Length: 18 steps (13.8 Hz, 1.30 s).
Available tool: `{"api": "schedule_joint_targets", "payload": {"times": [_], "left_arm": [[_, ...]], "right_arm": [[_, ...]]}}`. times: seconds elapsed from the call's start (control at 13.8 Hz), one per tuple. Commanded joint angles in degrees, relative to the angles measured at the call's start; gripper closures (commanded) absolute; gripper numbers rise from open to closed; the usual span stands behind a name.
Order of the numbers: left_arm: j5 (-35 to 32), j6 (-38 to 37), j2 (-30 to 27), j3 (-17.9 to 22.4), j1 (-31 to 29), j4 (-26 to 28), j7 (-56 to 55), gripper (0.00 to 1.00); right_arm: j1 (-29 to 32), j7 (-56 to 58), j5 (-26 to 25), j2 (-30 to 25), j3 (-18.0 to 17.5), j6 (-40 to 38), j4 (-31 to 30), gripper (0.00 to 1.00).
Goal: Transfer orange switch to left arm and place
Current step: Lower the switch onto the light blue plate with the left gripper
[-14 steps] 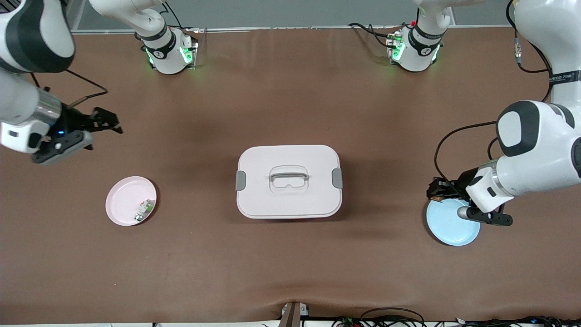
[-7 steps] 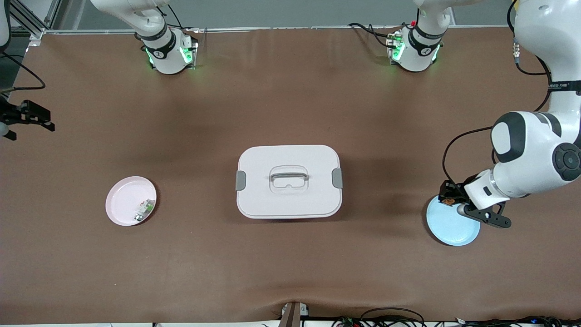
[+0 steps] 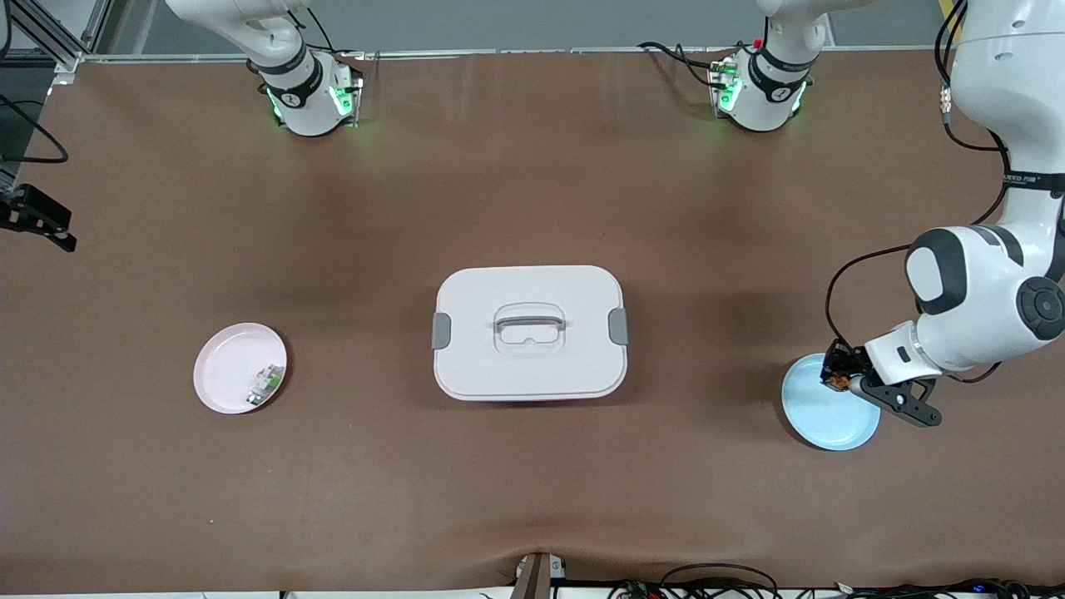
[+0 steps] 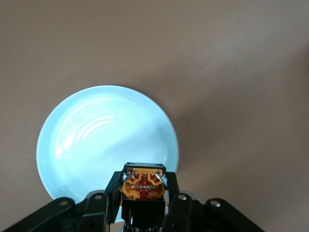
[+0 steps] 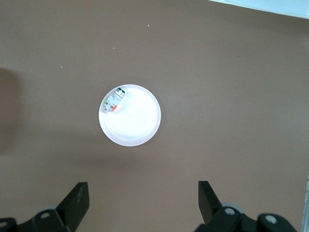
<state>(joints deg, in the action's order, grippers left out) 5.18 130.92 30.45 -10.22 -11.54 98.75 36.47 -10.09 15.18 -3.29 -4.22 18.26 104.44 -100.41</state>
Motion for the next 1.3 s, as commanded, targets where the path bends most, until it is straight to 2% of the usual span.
{"api": "schedule_joint_targets", "payload": {"times": [0.0, 0.29, 0.51, 0.8, 0.94, 1.23], "left_arm": [[-1.1, 2.7, 2.1, -0.7, -1.7, -0.3, 7.7, 1.0], [-0.3, 2.9, 7.4, -1.0, -3.7, -4.3, 19.9, 1.0], [-0.1, 2.9, 8.8, -1.3, -3.7, -5.3, 25.8, 1.0], [5.6, 2.9, 10.5, -1.3, -3.4, -5.6, 36.4, 0.99], [6.2, 3.0, 11.5, -1.3, -3.1, -6.0, 40.7, 0.96], [7.1, 3.0, 14.9, -1.3, -3.3, -10.0, 47.4, 0.95]], "right_arm": [[-1.5, -4.0, -1.0, 0.2, -0.1, -2.7, 2.1, 0.0], [-1.4, -4.0, -1.1, 0.2, 0.1, -2.7, 2.1, 0.0], [-1.4, -3.9, -1.3, 0.2, 0.0, -2.7, 2.1, 0.0], [-1.5, -3.9, -1.3, 0.4, 0.0, -2.5, 2.1, 0.0], [-1.5, -3.8, -1.4, 0.4, 0.0, -2.3, 2.1, 0.0], [0.2, -3.9, -1.3, 0.4, -1.4, -2.3, 2.2, 0.0]]}}
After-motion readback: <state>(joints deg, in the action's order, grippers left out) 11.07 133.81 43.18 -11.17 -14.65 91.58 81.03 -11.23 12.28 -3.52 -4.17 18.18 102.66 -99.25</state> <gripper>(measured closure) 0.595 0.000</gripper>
